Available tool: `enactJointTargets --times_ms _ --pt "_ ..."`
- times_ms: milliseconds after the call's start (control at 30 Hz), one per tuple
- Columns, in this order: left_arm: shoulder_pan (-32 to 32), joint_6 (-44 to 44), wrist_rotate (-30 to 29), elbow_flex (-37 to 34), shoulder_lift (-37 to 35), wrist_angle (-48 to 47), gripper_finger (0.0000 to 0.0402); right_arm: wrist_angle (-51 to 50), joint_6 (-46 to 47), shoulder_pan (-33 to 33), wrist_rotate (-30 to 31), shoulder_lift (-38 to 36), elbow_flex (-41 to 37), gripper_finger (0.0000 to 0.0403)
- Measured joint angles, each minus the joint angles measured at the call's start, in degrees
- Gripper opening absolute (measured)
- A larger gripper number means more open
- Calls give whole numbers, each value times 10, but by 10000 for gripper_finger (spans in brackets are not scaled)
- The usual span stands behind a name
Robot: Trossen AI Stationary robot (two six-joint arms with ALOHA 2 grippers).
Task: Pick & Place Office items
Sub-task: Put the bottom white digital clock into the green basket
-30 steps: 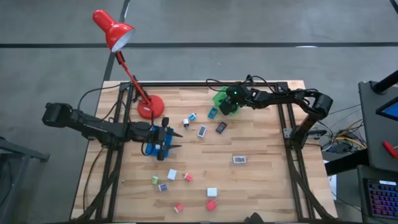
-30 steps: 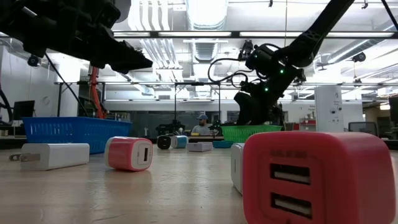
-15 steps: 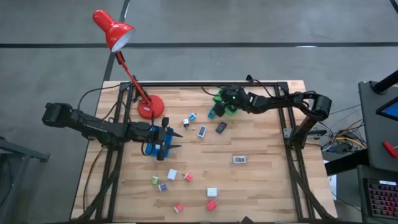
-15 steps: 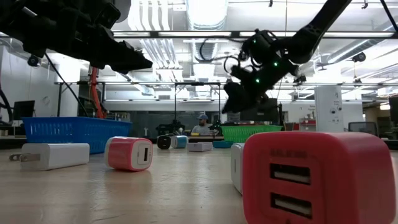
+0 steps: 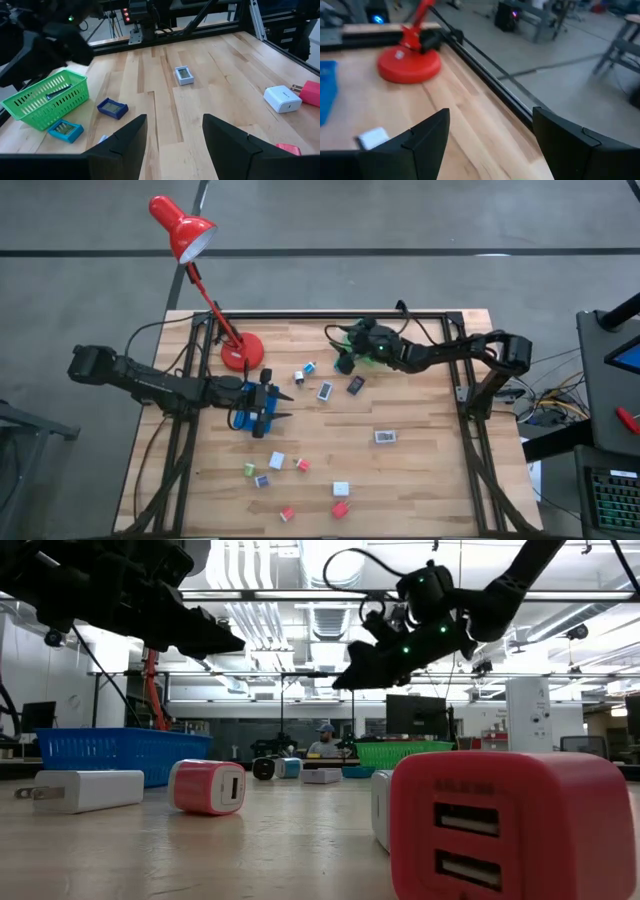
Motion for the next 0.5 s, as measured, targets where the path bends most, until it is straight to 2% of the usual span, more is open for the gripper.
enactJointTargets --times_ms 200,500 --pt "0 0 0 -4 0 1 195 41 -21 28 -33 0 -17 274" --pt "0 0 0 -11 0 5 195 70 -71 83 -35 0 -40 269"
